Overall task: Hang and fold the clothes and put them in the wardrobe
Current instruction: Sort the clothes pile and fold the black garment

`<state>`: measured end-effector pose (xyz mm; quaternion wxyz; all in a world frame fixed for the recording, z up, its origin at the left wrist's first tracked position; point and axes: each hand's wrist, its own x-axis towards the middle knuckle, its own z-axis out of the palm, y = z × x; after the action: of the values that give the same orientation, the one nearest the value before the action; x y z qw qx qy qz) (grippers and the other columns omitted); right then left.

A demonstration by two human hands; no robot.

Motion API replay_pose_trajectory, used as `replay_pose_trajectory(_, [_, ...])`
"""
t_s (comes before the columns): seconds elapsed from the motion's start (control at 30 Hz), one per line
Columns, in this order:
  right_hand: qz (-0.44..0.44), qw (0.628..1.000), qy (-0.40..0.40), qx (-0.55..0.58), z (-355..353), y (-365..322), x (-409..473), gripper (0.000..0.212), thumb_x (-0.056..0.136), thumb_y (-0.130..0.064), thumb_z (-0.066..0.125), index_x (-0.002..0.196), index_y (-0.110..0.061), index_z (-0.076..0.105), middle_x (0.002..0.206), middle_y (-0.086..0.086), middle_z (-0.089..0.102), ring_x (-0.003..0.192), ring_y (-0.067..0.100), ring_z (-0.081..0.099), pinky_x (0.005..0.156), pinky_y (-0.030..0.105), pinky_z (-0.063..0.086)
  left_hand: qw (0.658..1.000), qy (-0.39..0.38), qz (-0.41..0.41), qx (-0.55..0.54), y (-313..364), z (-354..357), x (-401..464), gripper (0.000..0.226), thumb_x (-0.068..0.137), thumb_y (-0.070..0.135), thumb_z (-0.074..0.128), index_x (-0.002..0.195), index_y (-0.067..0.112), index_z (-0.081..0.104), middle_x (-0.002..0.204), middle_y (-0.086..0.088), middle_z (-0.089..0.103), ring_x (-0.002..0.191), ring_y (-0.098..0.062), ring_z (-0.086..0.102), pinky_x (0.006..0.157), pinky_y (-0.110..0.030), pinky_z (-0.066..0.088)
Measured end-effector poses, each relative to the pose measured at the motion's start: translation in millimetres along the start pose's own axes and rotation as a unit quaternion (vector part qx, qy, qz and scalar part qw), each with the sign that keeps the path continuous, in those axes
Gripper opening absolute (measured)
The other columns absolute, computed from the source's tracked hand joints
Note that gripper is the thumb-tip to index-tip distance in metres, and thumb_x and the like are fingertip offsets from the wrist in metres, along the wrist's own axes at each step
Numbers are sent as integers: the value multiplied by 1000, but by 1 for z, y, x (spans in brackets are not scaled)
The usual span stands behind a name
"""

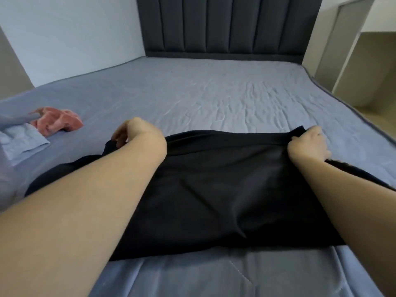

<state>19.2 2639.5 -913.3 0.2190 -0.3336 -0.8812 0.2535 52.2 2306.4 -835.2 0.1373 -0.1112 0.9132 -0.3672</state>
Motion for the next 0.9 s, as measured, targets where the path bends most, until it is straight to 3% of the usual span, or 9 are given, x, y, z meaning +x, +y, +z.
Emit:
replay_pose_trajectory(0.13, [-56,997,47,-35,-16,-16,-18,56,88,-8,49,141,-12,30,149,17,23,133,41,27,111,53,17,923,51,34,-379,-48,36,6,37,81,46,67,107,21,61,100,-1,60,93,-26,58,78,-33,43])
replay_pose_trajectory(0.27, [-371,928,40,-14,-23,-56,-71,50,93,-36,46,140,-24,39,154,9,23,141,32,23,114,51,4,694,-11,216,-686,-98,98,-31,104,37,86,73,128,48,41,123,16,52,114,-8,54,100,-32,41])
replay_pose_trajectory(0.37, [-457,870,-184,-21,-16,-90,-116,61,91,-68,22,145,-40,28,160,-2,16,146,18,16,117,49,-3,756,-3,244,-608,-103,134,-42,97,50,59,88,132,53,37,128,16,44,117,-7,48,102,-29,39])
replay_pose_trajectory(0.47, [-487,822,-256,-146,10,-80,-150,70,87,-72,12,151,-44,6,163,-6,-1,149,14,-4,118,48,-10,741,135,120,-646,-93,136,-21,7,86,30,72,87,31,65,94,5,66,94,-18,62,79,-32,48])
replay_pose_trajectory(0.53, [-487,827,-233,-159,20,-69,-155,72,86,-72,7,151,-44,-2,163,-5,-3,149,14,-8,119,46,-10,645,145,-10,-750,-90,129,-7,30,92,40,59,79,15,65,84,-5,68,87,-27,64,71,-34,45])
replay_pose_trajectory(0.6, [-461,843,-236,-145,24,-66,-151,74,84,-73,5,151,-43,-2,163,-5,1,149,13,-6,120,43,-8,583,56,-107,-803,-86,131,6,48,95,49,51,113,8,66,111,-9,64,103,-31,59,82,-34,44])
replay_pose_trajectory(0.77, [-412,842,-275,-211,25,-85,-138,80,86,-71,8,154,-27,11,160,-4,16,148,15,8,120,46,0,711,-50,-120,-692,-71,149,-3,75,98,61,28,140,2,47,143,-20,48,126,-37,50,105,-43,39])
replay_pose_trajectory(0.83, [-380,842,-289,-251,24,-101,-136,82,87,-73,10,151,-22,20,158,2,25,146,20,17,119,50,2,693,-63,-69,-715,-78,153,-23,82,81,77,41,129,13,60,126,-11,64,109,-31,63,92,-39,47])
replay_pose_trajectory(0.9, [-369,836,-323,-246,24,-128,-138,91,81,-82,12,147,-22,28,153,4,34,143,23,28,118,53,3,612,-136,2,-779,-88,163,-42,80,54,77,67,109,18,72,101,-5,75,88,-27,72,86,-37,52])
